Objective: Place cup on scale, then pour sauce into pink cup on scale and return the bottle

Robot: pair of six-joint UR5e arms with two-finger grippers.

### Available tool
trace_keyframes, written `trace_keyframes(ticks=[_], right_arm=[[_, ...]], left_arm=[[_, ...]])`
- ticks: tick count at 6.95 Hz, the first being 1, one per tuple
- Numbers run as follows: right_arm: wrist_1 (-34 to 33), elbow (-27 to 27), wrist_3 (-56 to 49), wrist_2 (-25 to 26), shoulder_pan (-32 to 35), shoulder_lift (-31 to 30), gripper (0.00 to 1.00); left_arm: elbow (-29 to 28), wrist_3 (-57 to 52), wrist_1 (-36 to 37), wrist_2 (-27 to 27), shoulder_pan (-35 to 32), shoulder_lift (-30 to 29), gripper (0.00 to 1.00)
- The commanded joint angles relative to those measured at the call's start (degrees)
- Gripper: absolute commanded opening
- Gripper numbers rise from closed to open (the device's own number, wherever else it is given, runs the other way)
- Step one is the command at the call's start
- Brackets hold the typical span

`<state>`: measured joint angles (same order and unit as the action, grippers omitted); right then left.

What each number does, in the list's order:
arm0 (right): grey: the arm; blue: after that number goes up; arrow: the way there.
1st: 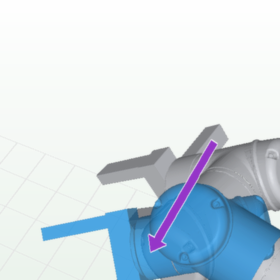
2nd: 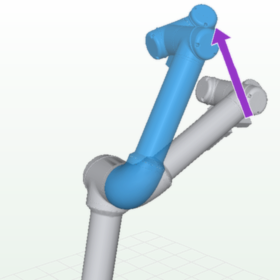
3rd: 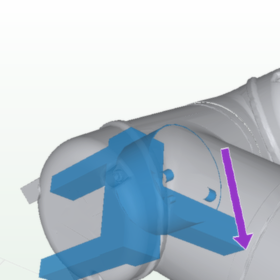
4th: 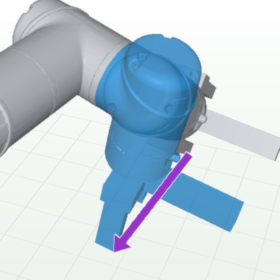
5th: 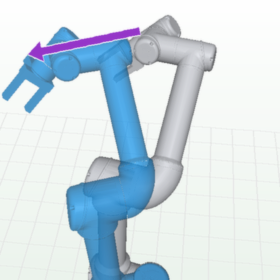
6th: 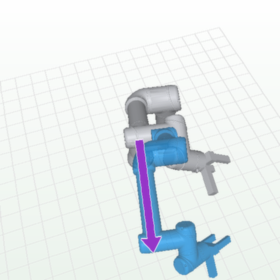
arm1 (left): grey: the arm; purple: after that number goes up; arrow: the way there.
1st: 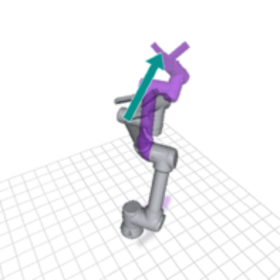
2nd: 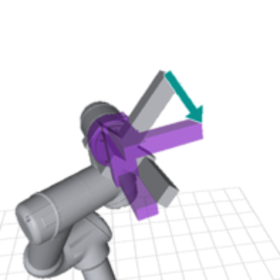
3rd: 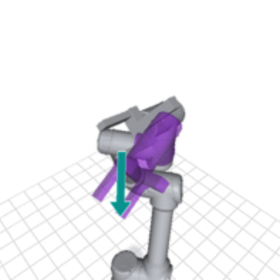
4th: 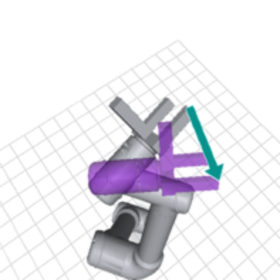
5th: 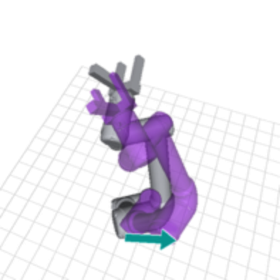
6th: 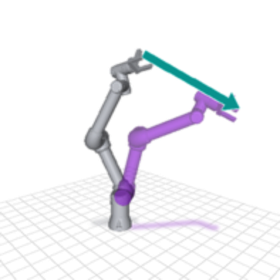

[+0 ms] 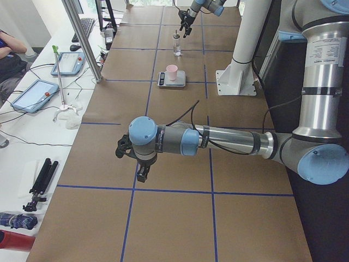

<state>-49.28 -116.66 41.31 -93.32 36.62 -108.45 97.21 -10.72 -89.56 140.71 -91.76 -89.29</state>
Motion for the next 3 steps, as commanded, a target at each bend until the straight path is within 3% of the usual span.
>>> trace_keyframes(ticks=[1,3], right_arm=[[-1.0,7.2,-19.9,-20.0,23.0,1.0,1.0],[-7.2,17.2,-30.5,-32.1,38.8,7.2,1.0]], left_arm=[[0.0,0.0,0.1,-0.2,0.0,0.6,1.0],[0.0,0.0,0.0,-2.0,0.0,2.0,1.0]])
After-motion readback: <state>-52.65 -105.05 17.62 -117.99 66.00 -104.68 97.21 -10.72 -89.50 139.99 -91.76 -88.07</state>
